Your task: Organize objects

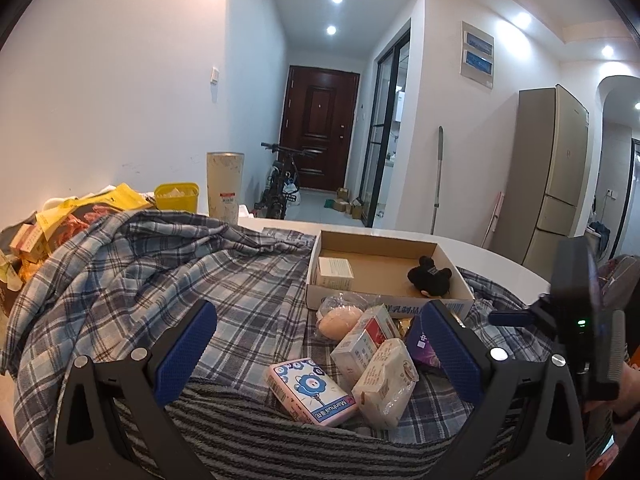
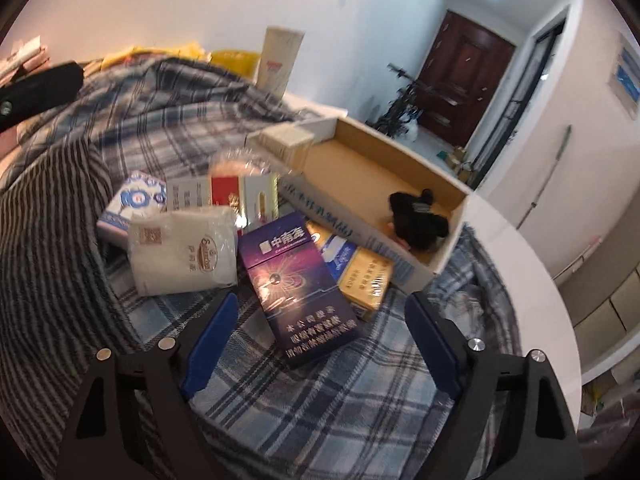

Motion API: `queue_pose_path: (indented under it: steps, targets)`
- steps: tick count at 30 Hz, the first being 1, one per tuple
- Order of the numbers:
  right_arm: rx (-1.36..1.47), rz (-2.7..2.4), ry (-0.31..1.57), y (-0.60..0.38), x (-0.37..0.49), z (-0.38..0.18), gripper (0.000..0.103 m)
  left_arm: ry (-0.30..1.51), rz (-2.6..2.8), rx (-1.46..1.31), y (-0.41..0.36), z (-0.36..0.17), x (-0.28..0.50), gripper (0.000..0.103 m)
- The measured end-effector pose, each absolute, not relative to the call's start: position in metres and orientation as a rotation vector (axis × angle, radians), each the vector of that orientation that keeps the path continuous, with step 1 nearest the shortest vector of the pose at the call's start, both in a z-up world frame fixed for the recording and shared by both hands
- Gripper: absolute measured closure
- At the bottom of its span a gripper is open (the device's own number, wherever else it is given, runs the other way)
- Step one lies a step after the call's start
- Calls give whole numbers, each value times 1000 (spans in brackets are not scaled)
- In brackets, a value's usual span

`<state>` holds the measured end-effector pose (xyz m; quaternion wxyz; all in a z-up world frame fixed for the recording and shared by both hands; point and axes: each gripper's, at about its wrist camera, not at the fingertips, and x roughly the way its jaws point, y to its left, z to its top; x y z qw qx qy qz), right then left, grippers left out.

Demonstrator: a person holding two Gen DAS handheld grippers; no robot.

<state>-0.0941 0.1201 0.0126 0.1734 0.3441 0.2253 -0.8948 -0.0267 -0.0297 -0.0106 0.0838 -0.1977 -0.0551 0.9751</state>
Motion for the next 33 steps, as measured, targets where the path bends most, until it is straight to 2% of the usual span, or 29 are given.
queue_pose_path:
  steps: [6, 10, 15, 20, 33]
  targets:
    - [1084, -2511, 702, 113, -112, -6, 21, -189, 2893, -603, -31, -12, -30, 0]
    - [1133, -2499, 666, 116, -120, -14, 23, -155, 2906, -580, -28, -11, -27, 0]
    - [1155, -2485, 658, 118, -121, -15, 42, -127, 2911, -569, -25, -10, -24, 0]
    - [1100, -2524, 642, 121, -112, -3, 48, -120, 2921, -557, -24, -8, -20, 0]
    - [1016, -2657, 288, 163, -68, 36, 51, -21, 2830, -657, -12, -13, -12, 0]
